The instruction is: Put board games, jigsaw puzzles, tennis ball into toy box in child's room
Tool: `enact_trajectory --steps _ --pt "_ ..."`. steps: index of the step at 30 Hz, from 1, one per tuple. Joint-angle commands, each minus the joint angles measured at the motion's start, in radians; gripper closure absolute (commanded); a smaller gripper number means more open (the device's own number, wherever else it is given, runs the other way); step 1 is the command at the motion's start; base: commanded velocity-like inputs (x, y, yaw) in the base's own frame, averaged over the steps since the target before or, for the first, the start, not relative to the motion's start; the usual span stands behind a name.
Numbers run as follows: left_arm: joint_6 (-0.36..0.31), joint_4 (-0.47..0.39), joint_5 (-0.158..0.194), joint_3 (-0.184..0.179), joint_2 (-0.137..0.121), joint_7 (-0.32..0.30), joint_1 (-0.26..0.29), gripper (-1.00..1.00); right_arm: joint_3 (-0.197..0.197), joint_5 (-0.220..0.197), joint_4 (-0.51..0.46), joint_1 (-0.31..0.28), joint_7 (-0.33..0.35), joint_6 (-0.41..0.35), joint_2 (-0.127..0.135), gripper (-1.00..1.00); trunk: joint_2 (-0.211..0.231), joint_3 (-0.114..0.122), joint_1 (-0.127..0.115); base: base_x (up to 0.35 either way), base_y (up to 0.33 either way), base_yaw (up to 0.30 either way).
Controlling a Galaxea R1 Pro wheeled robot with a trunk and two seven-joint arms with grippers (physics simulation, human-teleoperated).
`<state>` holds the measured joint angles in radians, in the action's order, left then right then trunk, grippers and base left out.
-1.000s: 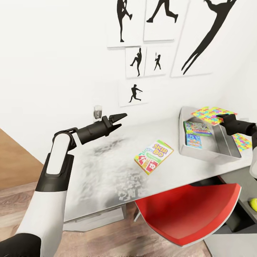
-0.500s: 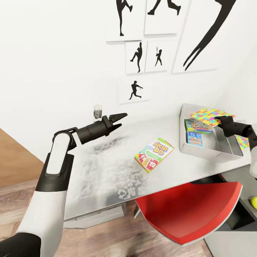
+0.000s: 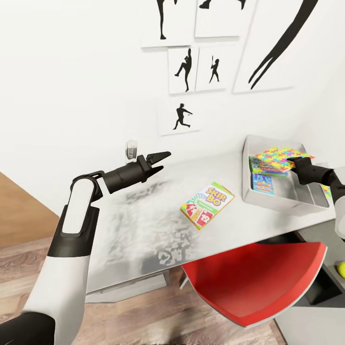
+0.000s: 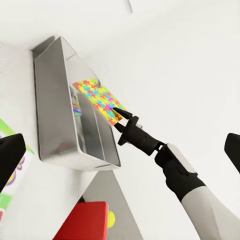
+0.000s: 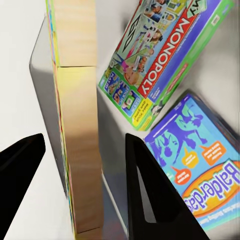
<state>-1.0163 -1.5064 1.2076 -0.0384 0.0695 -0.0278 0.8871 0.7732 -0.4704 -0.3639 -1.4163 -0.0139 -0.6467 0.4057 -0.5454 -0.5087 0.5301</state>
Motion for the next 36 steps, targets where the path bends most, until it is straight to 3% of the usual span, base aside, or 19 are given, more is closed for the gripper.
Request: enact_trajectory --steps 1,36 --pt "-0.004 0.000 -0.003 0.001 0.000 -0.003 0.001 -1.00 0.006 -0.002 0.000 -0.001 -0.002 -0.004 0.000 1.00 -0.001 -0.003 0.000 0.000 0.000 0.000" --pt "-0.005 -0.005 0.000 0.001 -0.001 -0.003 0.000 -1.00 0.006 -0.003 -0.007 0.003 0.000 0.001 0.003 1.00 -0.001 -0.053 0.000 0.000 0.000 0.003"
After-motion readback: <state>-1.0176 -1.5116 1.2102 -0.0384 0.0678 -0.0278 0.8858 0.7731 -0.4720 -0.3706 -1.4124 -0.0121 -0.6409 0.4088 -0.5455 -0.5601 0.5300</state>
